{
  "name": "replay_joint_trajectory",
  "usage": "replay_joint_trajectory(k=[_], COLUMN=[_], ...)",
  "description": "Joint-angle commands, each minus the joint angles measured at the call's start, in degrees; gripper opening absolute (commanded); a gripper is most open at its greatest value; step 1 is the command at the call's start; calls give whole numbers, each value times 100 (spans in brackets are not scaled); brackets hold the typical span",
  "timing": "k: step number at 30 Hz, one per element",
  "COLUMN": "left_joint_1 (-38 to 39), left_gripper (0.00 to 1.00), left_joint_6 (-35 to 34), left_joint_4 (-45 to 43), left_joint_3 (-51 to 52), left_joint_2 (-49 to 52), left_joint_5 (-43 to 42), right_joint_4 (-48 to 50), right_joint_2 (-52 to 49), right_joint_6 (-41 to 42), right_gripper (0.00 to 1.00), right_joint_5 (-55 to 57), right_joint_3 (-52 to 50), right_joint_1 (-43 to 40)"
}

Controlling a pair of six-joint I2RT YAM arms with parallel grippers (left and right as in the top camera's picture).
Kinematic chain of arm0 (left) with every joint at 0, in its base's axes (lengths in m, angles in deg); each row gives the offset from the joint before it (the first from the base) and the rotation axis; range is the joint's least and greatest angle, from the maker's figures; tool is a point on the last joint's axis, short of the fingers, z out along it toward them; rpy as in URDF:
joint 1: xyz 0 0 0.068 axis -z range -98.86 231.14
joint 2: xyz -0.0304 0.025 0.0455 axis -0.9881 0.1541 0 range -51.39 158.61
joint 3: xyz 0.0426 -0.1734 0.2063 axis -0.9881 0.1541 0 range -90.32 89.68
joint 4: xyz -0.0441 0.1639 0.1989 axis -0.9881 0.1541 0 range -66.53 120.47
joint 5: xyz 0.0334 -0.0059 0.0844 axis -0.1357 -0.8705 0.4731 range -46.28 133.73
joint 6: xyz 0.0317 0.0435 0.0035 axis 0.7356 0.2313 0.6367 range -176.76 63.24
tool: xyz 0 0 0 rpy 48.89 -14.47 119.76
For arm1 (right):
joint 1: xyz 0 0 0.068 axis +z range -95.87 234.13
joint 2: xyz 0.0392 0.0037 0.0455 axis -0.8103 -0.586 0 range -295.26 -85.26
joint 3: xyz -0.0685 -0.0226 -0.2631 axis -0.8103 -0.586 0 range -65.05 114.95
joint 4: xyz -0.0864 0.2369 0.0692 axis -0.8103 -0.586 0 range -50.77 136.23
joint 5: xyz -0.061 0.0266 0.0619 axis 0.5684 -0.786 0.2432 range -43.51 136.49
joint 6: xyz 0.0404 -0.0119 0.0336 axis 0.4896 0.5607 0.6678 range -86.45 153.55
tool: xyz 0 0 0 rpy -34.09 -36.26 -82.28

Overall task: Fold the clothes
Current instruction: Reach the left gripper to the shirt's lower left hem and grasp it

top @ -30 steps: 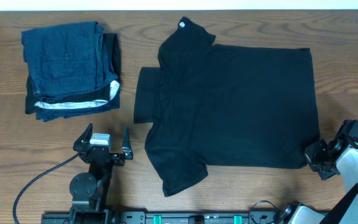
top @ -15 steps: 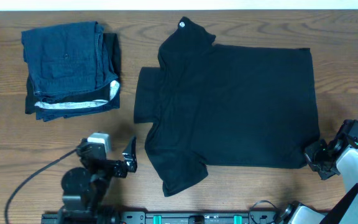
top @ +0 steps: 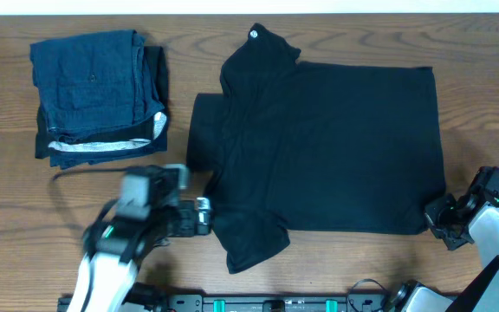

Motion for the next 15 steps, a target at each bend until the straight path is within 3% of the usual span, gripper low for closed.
replay_joint_trajectory(k=[1, 6, 15], left_joint_1=[428, 640, 1110], left_gripper=[98, 98, 98], left_joint_6=[-170, -455, -772], left_joint_4=[4, -210, -664], left_joint_3=[-61, -186, -186], left_joint_2=[837, 1692, 1740], left_joint_5=[-140, -131, -122], right_joint_4=[2, 2, 7], right_joint_2=[-39, -39, -39], right_joint_6=[72, 70, 70], right_gripper=[1, 1, 1], right_joint_5=[-22, -22, -24], right_joint_3=[-114, -114, -114], right_joint_1=[-33, -33, -33])
